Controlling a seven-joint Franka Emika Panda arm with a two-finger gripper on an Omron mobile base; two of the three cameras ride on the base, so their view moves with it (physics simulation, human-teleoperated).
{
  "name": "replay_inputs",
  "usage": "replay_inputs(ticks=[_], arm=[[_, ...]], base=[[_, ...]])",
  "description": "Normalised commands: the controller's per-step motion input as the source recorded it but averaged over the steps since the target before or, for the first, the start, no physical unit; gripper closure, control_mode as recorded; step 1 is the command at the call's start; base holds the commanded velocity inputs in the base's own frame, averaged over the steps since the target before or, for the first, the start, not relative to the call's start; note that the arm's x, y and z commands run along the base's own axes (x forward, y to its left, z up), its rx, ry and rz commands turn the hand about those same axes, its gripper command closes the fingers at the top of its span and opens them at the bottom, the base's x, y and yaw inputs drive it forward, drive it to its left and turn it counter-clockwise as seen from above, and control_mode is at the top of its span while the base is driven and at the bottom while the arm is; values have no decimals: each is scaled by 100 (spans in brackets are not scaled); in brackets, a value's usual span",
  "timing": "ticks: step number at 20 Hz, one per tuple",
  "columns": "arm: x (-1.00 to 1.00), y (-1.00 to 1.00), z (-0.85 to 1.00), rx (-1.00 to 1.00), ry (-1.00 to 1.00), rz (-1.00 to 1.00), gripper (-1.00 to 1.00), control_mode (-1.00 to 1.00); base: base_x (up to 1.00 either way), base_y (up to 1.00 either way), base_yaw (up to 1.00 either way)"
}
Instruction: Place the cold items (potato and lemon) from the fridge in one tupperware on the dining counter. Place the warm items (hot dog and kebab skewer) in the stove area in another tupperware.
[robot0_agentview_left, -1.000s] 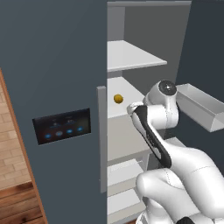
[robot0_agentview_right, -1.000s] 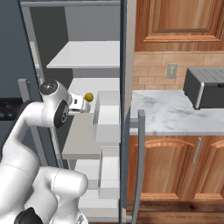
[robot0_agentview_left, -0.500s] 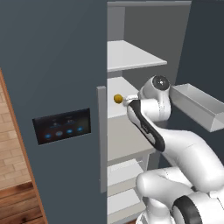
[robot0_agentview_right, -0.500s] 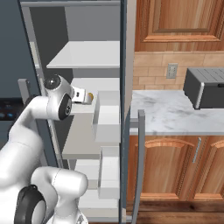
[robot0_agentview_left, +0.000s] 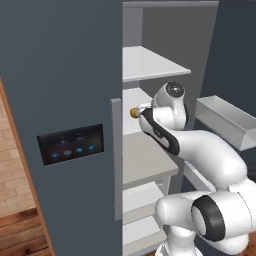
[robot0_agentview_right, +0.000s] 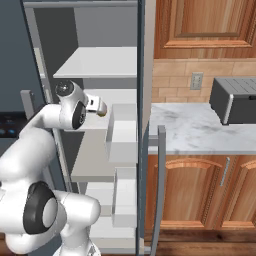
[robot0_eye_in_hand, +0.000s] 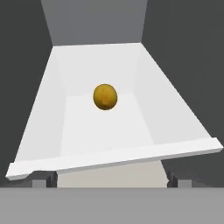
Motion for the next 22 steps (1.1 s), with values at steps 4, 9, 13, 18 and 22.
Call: replay_inputs(ticks=[4, 9, 13, 18, 22], arm=[[58, 3, -12, 0, 0, 0, -100, -100], [56, 3, -24, 0, 1, 0, -100, -100], [57, 0, -29, 0, 1, 0, -100, -100], [48, 4, -14, 0, 0, 0, -100, -100], [32, 21, -12, 0, 1, 0, -100, -100]], base=[[0, 0, 0], [0, 0, 0], [0, 0, 0], [0, 0, 0], [0, 0, 0]])
